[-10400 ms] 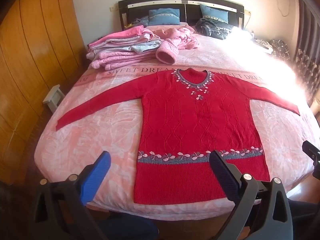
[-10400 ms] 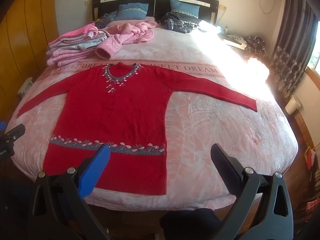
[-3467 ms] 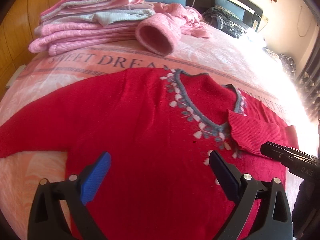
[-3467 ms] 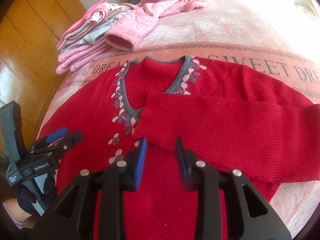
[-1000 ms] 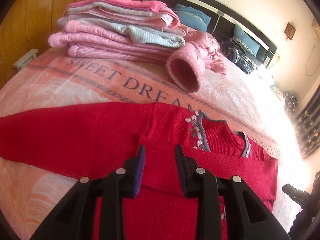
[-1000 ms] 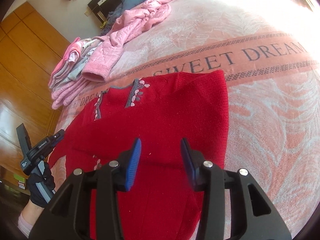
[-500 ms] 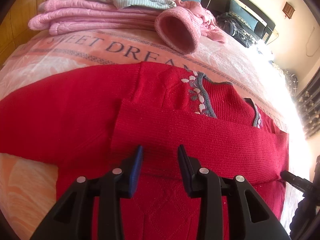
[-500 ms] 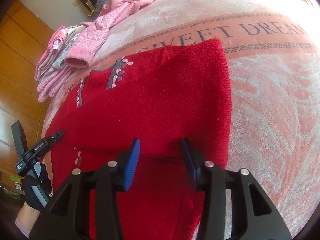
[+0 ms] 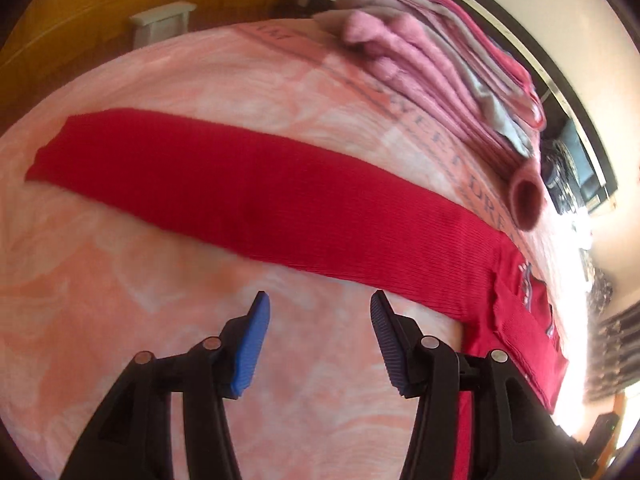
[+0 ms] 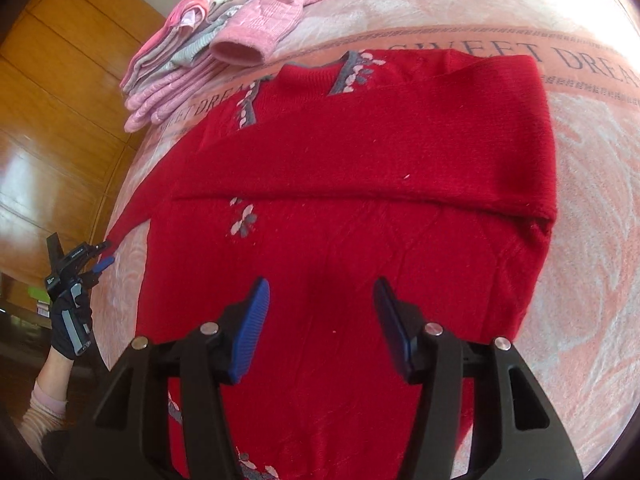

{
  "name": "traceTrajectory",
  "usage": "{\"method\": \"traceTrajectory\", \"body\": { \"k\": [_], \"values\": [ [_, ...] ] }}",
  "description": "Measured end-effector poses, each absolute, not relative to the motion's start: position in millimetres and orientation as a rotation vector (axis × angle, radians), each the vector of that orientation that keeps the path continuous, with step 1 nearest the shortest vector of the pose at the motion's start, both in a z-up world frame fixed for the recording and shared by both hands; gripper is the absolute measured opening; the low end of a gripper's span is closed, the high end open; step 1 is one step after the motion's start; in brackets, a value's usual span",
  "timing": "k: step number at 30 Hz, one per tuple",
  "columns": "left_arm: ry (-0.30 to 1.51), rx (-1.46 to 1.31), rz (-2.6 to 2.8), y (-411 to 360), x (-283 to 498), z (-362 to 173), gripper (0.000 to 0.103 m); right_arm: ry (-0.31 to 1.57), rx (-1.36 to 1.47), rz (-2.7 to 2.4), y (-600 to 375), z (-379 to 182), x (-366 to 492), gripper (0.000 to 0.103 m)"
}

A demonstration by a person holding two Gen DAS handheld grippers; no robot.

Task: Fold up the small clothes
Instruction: 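Grasp the other sleeve cuff with the left tool and lift it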

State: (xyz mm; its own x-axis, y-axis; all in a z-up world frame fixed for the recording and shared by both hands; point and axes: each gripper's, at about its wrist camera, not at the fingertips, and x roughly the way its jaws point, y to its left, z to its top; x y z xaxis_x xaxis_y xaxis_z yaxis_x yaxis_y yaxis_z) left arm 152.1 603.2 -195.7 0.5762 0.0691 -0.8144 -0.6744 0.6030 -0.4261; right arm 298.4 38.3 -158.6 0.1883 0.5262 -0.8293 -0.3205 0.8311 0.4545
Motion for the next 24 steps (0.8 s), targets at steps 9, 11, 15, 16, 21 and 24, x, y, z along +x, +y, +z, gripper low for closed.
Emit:
{"method": "traceTrajectory", "body": {
  "k": [9,11,15,16,21,24],
  "values": [
    [0.646,-1.045,0.532,694,100,-220,0.052,1.310,0.115,0.654,96,-178,280,0.056],
    [0.598,-1.098,0.513,710,94,-225,0.051,1.289,0.066,0.641,105,-178,276,0.058],
    [0.538,-1.116,0.521,732,92,-227,0.046,1.271,0.049,0.643,113,-176,273,0.060],
    [0.527,-1.117,0.532,738,92,-227,0.044,1.270,0.049,0.639,113,-177,273,0.060],
    [0.507,-1.082,0.592,758,95,-228,0.024,1.266,0.064,0.627,114,-181,274,0.060],
    [0.500,-1.064,0.606,762,96,-228,0.016,1.262,0.066,0.624,115,-181,274,0.060]
  ]
}}
